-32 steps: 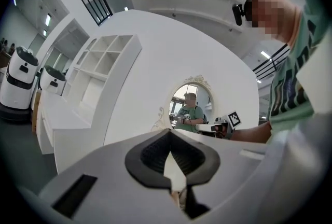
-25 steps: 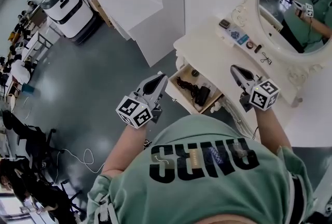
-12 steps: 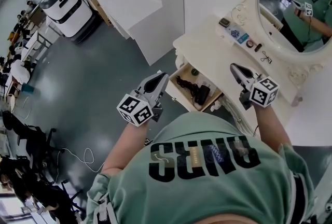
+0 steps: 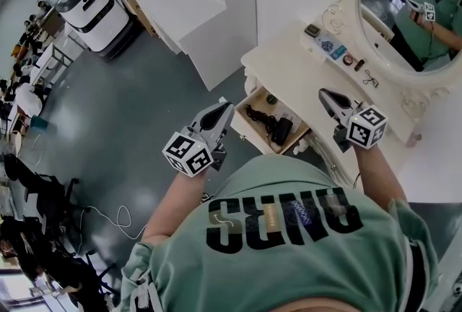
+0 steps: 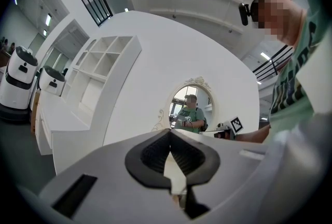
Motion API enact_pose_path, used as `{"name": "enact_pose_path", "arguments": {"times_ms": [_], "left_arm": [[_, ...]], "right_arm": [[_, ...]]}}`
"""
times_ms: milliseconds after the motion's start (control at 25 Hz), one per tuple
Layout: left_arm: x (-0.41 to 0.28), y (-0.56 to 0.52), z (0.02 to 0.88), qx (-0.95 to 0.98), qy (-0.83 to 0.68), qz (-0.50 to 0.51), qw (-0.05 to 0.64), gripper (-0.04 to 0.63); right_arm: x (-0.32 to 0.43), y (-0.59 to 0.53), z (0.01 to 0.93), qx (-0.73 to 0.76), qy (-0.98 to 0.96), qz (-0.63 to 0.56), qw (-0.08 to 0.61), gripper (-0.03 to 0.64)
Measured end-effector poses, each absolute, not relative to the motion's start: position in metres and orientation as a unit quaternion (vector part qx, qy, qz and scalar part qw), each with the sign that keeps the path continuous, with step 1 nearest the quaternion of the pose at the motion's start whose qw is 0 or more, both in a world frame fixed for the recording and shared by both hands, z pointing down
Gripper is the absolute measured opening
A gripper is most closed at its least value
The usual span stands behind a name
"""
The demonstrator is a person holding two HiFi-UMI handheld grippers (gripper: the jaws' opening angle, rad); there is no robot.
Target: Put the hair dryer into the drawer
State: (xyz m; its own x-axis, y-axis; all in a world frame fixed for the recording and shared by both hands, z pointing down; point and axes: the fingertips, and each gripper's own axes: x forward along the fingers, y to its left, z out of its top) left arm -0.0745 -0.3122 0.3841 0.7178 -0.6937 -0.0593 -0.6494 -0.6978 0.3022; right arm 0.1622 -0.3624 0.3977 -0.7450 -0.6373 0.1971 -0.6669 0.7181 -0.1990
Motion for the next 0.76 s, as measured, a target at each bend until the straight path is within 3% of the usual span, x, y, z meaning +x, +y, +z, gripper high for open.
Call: {"name": "enact_pose_path", "arguments": {"times_ms": [760], "left_arm": [[-0.074, -0.307, 0.391, 0.915, -0.368, -0.087, 0.139, 0.009]], "right_arm": [[0.163, -0.355, 0.408, 0.346, -0.926, 0.134, 0.065, -0.006]]}}
